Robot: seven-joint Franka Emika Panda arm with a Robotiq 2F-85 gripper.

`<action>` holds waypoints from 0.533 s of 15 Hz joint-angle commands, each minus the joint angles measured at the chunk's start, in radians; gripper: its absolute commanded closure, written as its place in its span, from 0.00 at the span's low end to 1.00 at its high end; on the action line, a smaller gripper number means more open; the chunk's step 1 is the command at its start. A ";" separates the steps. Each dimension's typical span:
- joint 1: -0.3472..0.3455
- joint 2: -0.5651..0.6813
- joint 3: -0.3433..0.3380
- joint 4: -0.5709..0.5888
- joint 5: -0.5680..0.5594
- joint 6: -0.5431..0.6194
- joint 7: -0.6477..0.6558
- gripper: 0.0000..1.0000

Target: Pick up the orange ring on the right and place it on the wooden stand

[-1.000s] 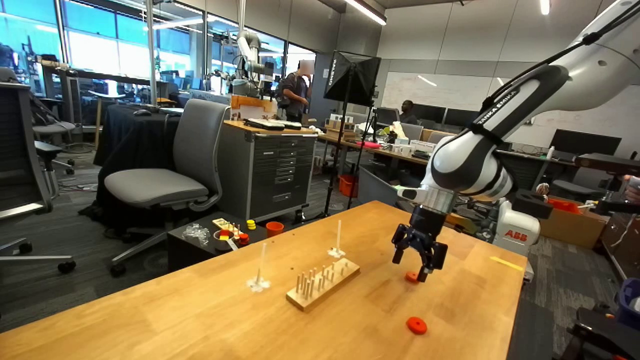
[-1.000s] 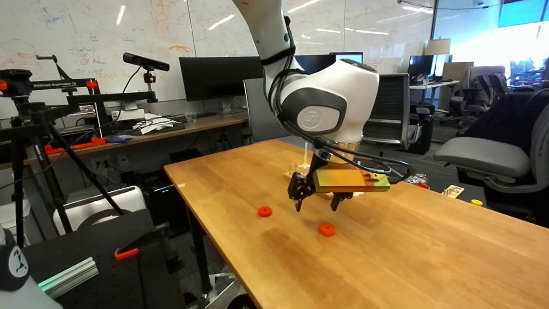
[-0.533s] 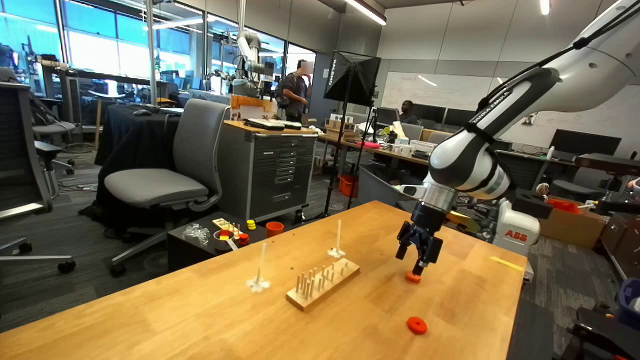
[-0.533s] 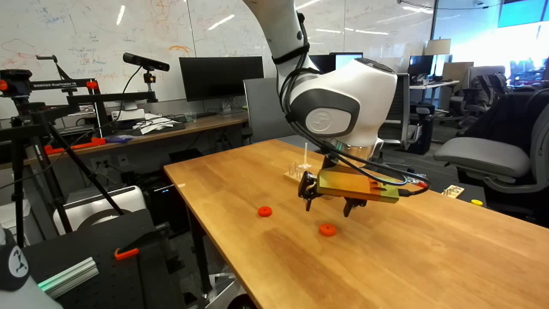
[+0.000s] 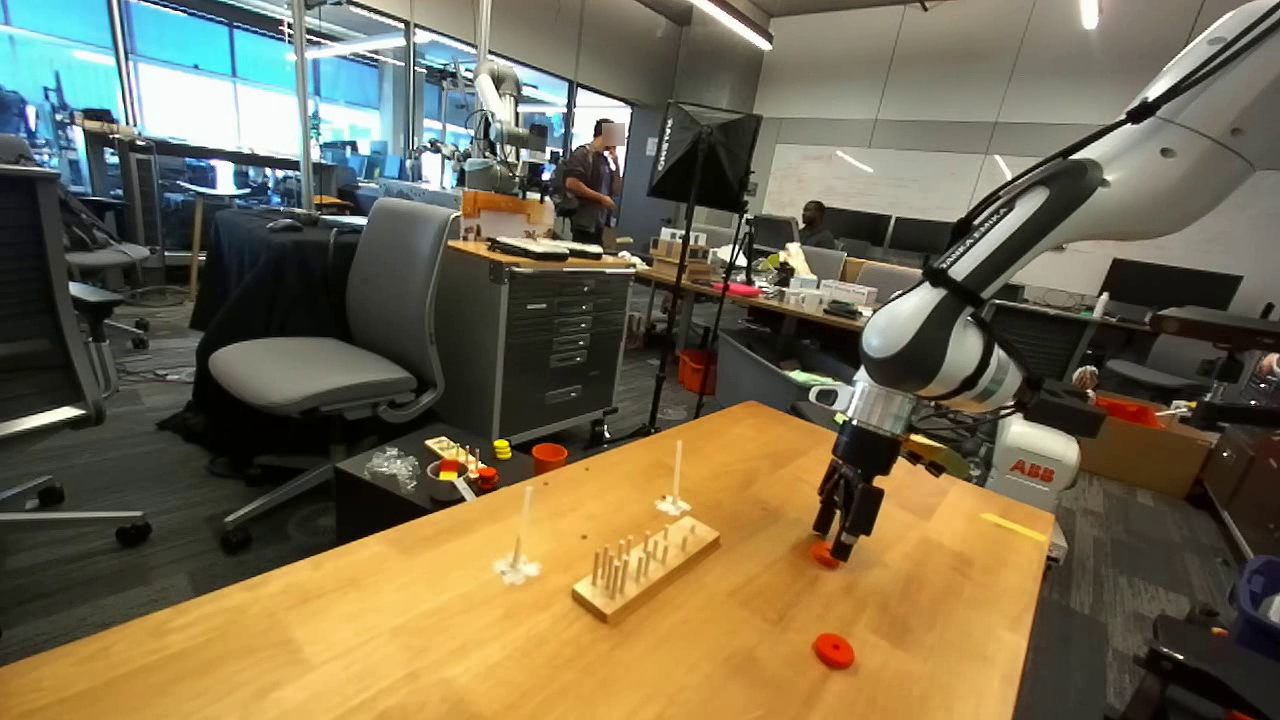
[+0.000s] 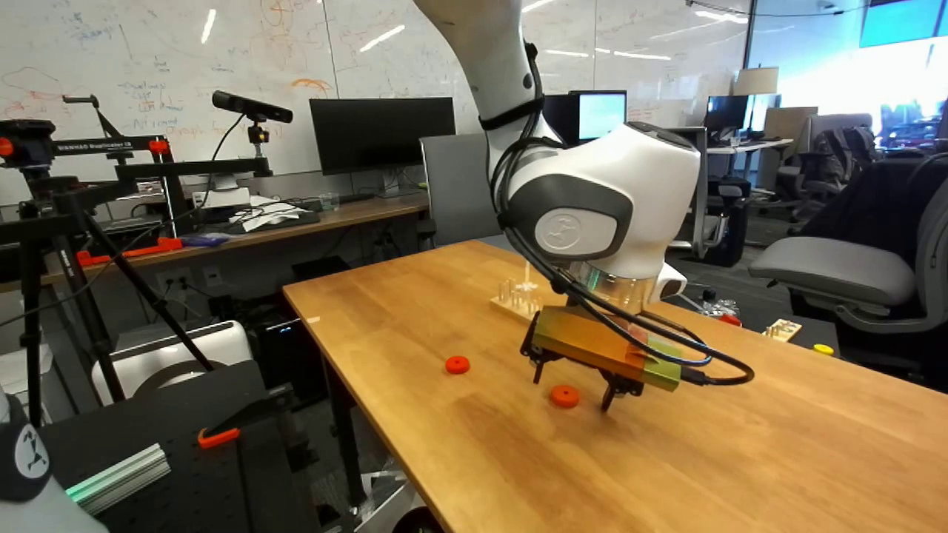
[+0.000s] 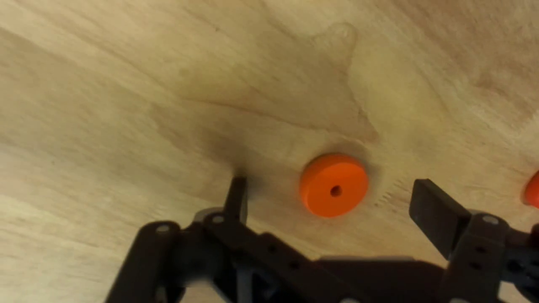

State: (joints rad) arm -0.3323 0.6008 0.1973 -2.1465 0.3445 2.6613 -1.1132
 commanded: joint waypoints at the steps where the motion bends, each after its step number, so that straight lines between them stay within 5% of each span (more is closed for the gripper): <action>1: 0.041 -0.018 -0.034 -0.019 -0.022 0.030 0.118 0.00; 8: 0.224 -0.054 -0.198 -0.023 -0.292 -0.138 0.526 0.00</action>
State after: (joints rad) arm -0.1873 0.5838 0.0667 -2.1563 0.1624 2.6199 -0.7512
